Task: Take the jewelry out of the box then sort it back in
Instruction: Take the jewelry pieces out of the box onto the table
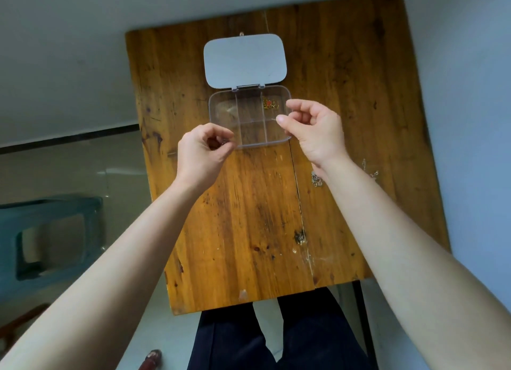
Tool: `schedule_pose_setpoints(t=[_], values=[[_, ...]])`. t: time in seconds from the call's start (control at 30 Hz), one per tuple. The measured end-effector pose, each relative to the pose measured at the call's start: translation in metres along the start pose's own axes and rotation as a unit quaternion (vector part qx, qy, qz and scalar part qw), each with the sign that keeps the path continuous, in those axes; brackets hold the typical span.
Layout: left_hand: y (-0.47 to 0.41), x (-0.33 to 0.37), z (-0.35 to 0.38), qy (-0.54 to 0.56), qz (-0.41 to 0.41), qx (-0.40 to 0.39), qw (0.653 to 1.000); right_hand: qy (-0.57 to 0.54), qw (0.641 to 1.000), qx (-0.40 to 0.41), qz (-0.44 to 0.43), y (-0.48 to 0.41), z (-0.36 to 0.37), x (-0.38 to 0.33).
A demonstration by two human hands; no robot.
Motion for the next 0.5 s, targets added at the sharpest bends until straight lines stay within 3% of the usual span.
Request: schedule_pose_setpoints(t=[0.07,0.2,0.5], values=[[0.014,0.004,0.004,0.053,-0.02,0.016,0.998,-0.093,0.995,0.003,0.049,0.011,-0.01,0.012],[0.044,0.004,0.032,0.113,-0.04,0.009,0.993,-0.105,0.99,0.01,0.093,0.039,-0.026,0.041],[0.092,-0.06,0.106,0.0,-0.165,-0.067,0.984,0.061,0.982,-0.015,0.179,0.085,-0.03,0.131]])
Point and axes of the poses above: each hand's wrist, its own y-axis away from the middle knuckle, its own z-axis out of the palm, x = y × z, the point moved 8 cm from there along -y, towards the middle knuckle, and after that the axes turned 5 degrees about -x, right-handed, at the moved point
